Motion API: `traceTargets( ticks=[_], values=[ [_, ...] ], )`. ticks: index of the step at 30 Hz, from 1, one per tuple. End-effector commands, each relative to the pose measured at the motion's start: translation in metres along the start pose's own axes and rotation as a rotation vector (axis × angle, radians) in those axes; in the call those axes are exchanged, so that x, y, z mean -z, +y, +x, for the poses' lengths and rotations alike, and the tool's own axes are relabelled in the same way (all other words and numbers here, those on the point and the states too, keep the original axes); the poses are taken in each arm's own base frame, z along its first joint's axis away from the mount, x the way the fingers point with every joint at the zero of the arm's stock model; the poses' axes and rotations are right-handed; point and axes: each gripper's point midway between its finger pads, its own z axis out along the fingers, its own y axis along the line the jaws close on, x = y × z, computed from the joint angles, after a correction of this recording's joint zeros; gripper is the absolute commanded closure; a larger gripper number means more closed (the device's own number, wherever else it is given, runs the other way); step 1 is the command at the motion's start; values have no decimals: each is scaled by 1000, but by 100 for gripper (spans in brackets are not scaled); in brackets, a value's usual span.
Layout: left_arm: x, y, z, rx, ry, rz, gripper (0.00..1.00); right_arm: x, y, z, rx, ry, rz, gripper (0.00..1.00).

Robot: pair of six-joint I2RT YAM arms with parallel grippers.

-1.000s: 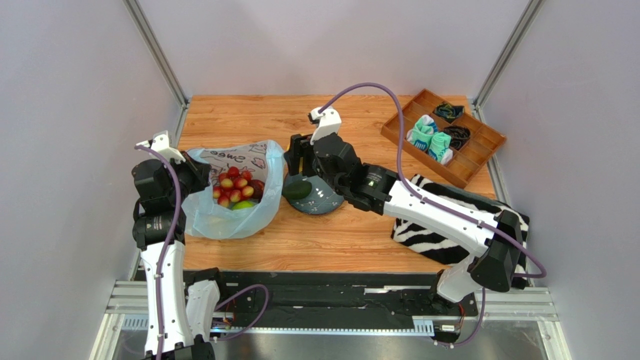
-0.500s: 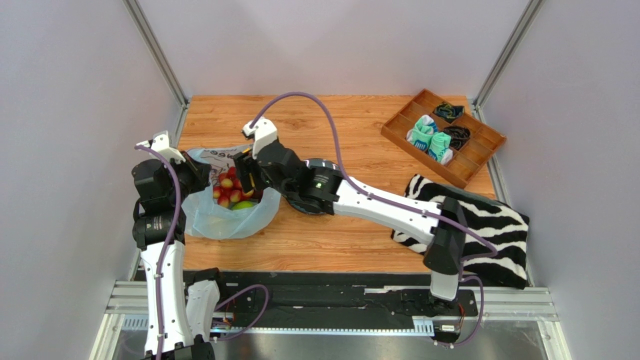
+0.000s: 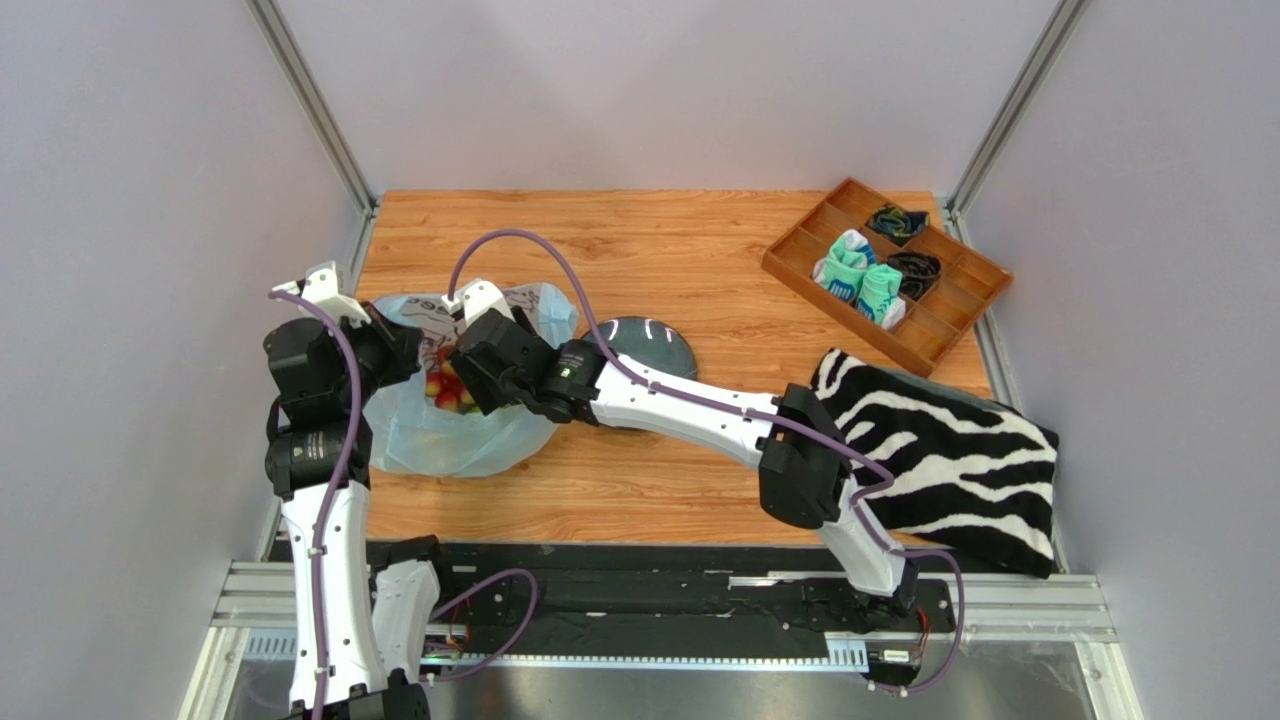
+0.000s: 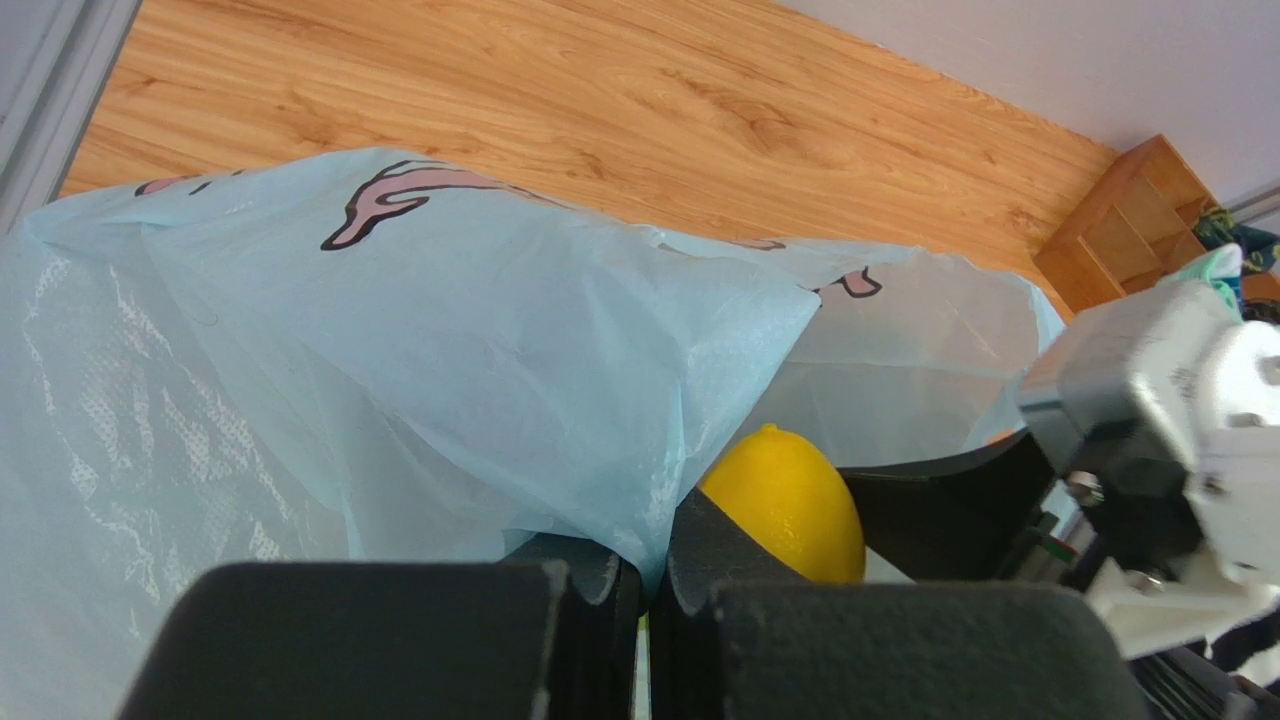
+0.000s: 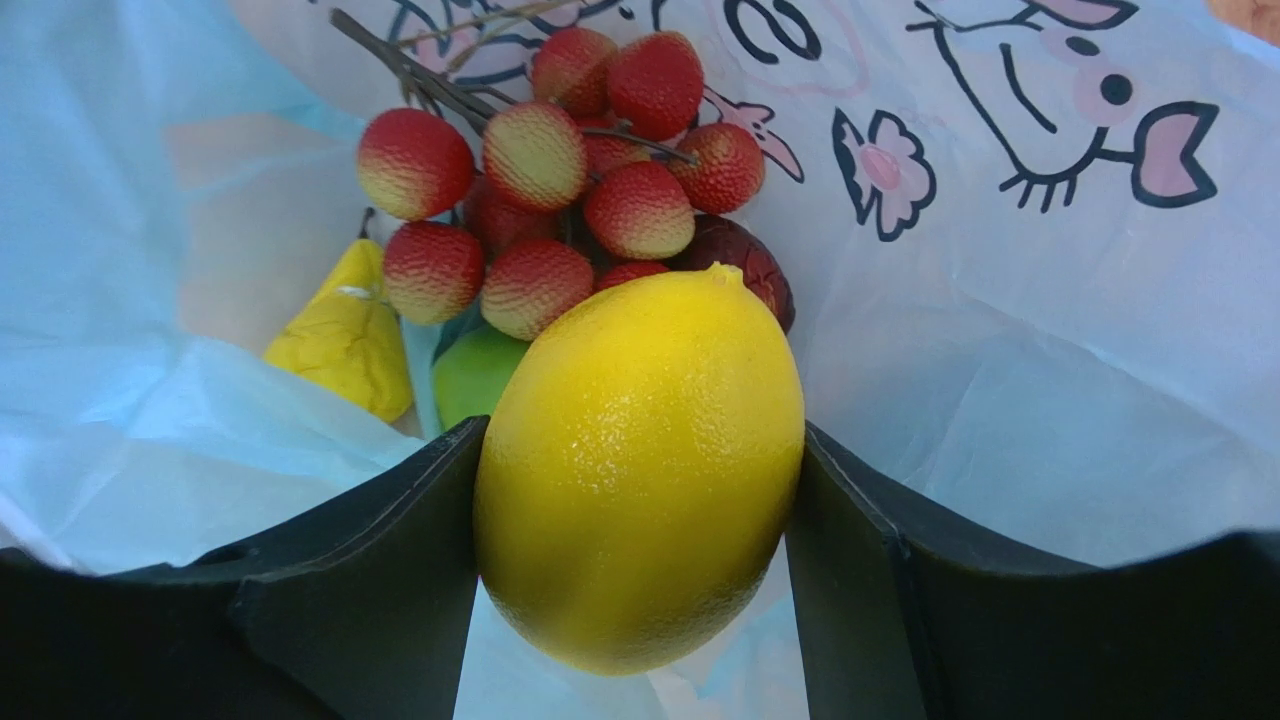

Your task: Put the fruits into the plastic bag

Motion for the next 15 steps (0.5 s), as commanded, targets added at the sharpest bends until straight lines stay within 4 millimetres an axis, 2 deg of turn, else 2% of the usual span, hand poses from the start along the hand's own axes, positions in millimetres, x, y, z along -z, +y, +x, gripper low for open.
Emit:
traceTargets(
  ticks=[1, 5, 7, 10, 15],
  values=[
    [-1, -3, -6, 0, -25, 18, 100, -7, -24, -14, -29, -16, 64, 39],
    [-1, -2, -5, 0, -23, 17, 100, -20, -34, -6, -57, 9, 69, 36],
    [-1, -2, -5, 2, -21, 18, 100, -23, -35, -3, -56, 20, 71, 31],
    [-1, -3, -5, 2, -20, 20, 100, -28, -33, 4, -50, 40, 64, 20],
    [-1, -3, -5, 2, -20, 21, 100, -29, -30, 7, -46, 51, 48, 15]
  ],
)
